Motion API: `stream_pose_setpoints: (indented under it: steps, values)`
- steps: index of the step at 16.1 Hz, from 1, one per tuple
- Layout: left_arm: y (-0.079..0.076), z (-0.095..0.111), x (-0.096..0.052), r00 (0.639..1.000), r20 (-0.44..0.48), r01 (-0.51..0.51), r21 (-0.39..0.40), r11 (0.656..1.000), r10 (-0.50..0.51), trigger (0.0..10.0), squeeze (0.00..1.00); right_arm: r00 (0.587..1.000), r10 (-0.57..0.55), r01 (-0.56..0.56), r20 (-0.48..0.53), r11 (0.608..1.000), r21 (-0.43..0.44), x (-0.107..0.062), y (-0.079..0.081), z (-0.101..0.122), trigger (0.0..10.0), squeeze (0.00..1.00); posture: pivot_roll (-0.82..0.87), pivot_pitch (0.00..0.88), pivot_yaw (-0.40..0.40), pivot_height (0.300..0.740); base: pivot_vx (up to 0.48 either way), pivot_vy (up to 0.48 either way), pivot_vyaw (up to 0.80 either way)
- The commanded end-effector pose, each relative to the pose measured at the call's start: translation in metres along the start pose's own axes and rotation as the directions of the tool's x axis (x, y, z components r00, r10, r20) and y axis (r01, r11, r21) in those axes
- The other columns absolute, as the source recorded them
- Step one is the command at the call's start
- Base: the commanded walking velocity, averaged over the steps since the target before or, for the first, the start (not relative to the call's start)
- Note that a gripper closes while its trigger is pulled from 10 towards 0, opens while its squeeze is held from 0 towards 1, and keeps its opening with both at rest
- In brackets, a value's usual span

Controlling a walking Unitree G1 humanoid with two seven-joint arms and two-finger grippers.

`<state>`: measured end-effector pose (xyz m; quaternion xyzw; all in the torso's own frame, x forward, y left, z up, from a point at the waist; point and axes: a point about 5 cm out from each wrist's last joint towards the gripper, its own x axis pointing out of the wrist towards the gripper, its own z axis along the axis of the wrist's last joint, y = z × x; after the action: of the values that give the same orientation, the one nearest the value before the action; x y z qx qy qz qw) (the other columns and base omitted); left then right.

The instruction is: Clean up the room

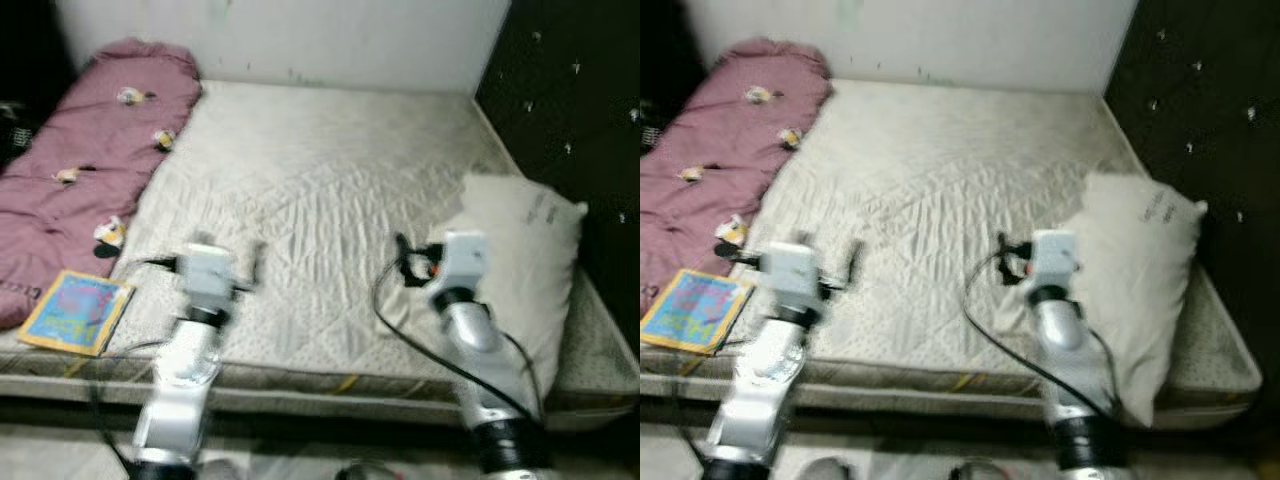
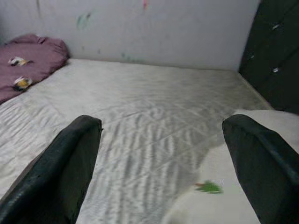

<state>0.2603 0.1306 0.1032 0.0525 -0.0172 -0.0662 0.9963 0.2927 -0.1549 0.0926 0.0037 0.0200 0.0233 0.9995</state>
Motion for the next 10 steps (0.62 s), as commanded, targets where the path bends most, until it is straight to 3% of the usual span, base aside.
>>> stream_pose_setpoints:
  steps: [1, 10]
  values:
    - [0.0069, 0.0018, 0.0015, 1.0, 0.006, -0.021, 0.017, 1.0, 0.021, 10.0, 0.0, 1.0, 0.005, -0.006, 0.011, 1.0, 0.005, 0.0022, 0.0025, 0.0028, 10.0, 0.0, 0.01, 0.0, -0.048, 0.74, 0.0, -0.322, 0.0]
    - [0.008, 0.0011, 0.0013, 0.999, 0.008, -0.038, 0.015, 0.999, 0.037, 10.0, 0.0, 1.0, 0.012, -0.012, 0.01, 1.0, -0.001, 0.0035, 0.0034, 0.0026, 10.0, 0.0, 0.01, 0.0, -0.054, 0.74, 0.0, -0.321, 0.0]
